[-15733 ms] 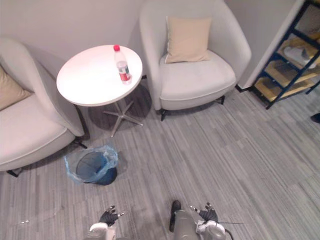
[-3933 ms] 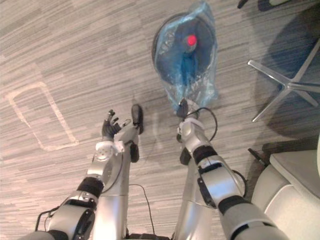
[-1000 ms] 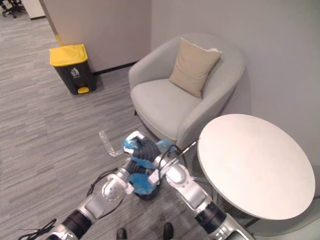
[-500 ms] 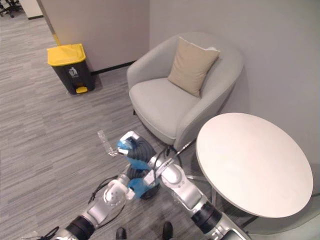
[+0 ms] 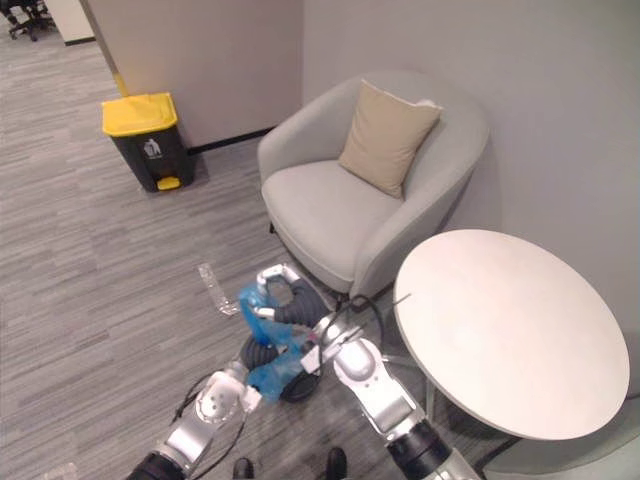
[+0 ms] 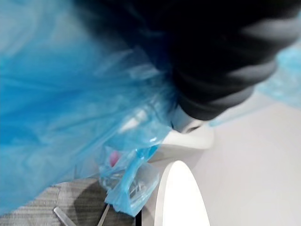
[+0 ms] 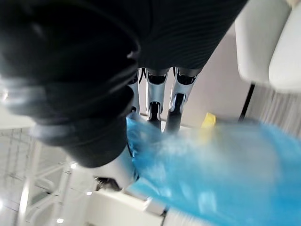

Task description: Gather rubbish on tea table into small bin, then transfer packed bag to large trash can.

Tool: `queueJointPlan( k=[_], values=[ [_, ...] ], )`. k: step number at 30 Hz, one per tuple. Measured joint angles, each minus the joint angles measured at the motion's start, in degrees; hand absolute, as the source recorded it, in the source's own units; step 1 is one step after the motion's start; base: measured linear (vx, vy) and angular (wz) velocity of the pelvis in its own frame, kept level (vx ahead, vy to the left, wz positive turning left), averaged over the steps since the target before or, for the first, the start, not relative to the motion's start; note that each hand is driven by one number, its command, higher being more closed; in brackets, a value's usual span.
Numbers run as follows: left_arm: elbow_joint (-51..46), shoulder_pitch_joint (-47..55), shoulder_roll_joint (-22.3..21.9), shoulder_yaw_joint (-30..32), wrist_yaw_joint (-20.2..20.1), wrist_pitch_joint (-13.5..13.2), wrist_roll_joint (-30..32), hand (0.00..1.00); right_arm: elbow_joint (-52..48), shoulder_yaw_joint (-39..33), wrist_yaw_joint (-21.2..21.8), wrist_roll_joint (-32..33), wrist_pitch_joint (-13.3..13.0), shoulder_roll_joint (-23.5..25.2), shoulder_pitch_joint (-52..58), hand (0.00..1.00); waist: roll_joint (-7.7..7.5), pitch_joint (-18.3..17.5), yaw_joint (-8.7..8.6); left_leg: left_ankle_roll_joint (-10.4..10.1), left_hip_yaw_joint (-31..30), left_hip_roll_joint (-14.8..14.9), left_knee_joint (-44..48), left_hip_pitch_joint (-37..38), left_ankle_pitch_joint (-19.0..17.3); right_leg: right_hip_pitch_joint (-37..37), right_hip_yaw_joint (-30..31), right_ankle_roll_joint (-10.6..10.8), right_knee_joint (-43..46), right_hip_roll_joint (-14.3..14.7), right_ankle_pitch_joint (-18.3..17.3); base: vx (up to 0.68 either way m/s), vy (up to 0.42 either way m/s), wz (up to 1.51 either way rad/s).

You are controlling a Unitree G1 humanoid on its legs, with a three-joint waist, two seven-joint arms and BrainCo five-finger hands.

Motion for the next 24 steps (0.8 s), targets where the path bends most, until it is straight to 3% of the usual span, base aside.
queueJointPlan(
  k=[6, 13, 17, 24],
  values=[
    [0.00, 0.43, 0.50, 0.71, 0.27, 0.00, -0.06, 1.00, 0.55, -0.01, -2.49, -8.84, -1.22, -4.87, 2.14, 0.00, 0.00, 0.00, 0.17, 0.00, -0.01, 0.00, -0.11, 0.01, 0.01, 0.00, -0.04, 0.04, 0.00, 0.00, -0.03, 0.00, 0.000, 0.00],
    [0.01, 1.79, 0.46, 4.99, 0.82, 0.06, -0.02, 1.00, 5.90, -0.54, -3.19, -11.45, -2.02, -7.42, 6.42, 0.00, 0.01, 0.00, 0.26, 0.01, -0.02, 0.01, -0.19, 0.05, 0.01, 0.04, -0.09, 0.10, 0.00, 0.01, -0.08, 0.00, 0.000, 0.00],
    [1.66, 4.00, 0.44, 8.39, 1.42, 0.28, -0.54, 1.00, 14.60, -6.86, -3.20, -13.37, -1.70, -2.71, 11.82, 0.00, 0.14, -0.08, 0.30, -0.07, -0.06, -0.12, -0.19, 0.19, 0.08, 0.15, -0.27, 0.10, 0.00, 0.00, -0.08, 0.00, 0.000, 0.00],
    [8.32, 7.76, -1.16, 14.29, 1.08, 1.71, -5.71, 1.00, 24.45, -15.41, -3.39, -10.62, 1.81, 5.41, 16.29, 0.00, 1.12, -0.54, -0.07, -0.13, -0.16, -0.11, -0.83, 1.22, 0.37, 0.91, -0.51, 0.15, -0.02, 0.03, -0.15, 0.00, 0.000, 0.00]
  ],
)
